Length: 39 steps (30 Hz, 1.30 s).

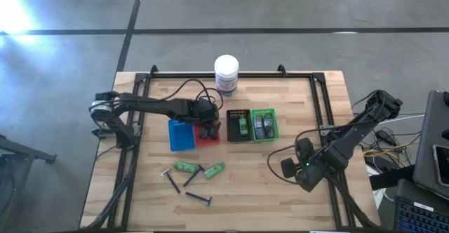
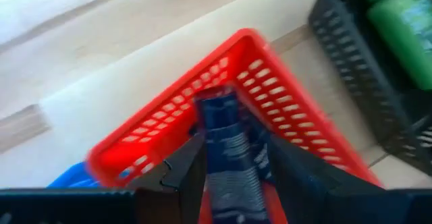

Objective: Pick & Place Travel size toiletries
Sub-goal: Put the green shampoo into the black basket

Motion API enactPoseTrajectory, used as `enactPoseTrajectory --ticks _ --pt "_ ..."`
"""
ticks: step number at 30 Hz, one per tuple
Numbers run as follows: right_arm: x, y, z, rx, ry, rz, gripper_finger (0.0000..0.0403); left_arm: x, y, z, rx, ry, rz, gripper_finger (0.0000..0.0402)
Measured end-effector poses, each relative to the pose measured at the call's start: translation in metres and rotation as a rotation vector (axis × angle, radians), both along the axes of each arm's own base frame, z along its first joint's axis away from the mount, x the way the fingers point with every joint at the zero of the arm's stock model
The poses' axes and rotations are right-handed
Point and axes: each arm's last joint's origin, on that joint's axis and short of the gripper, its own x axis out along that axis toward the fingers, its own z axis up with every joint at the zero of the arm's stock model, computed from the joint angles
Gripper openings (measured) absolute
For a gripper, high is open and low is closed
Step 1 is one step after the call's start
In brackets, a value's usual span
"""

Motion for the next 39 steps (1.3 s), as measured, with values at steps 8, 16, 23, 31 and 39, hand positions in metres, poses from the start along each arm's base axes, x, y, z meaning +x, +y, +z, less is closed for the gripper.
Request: enactPoseTrajectory --ticks 8,16,23,31,39 --pt "0.000 0.000 0.000 -0.002 0.002 0.006 0.0359 0.000 -0.034 0.042 -0.020 -0.020 -0.359 0.0161" --pt "0.000 0.000 0.000 -0.008 0.005 0.022 0.0357 -0.004 -0.125 0.035 -0.055 0.022 -0.865 0.0161" --pt "0.000 0.000 0.000 -0.011 0.006 0.035 0.0342 0.003 -0.165 0.018 -0.005 -0.009 -0.865 0.0190" --pt "0.000 0.000 0.000 0.000 0.011 0.038 0.0328 -0.007 -0.167 0.014 -0.061 0.059 -0.707 0.0270" --pt "0.000 0.000 0.000 0.001 0.017 0.044 0.0340 0.007 -0.179 0.001 -0.016 0.012 -0.807 0.0269"
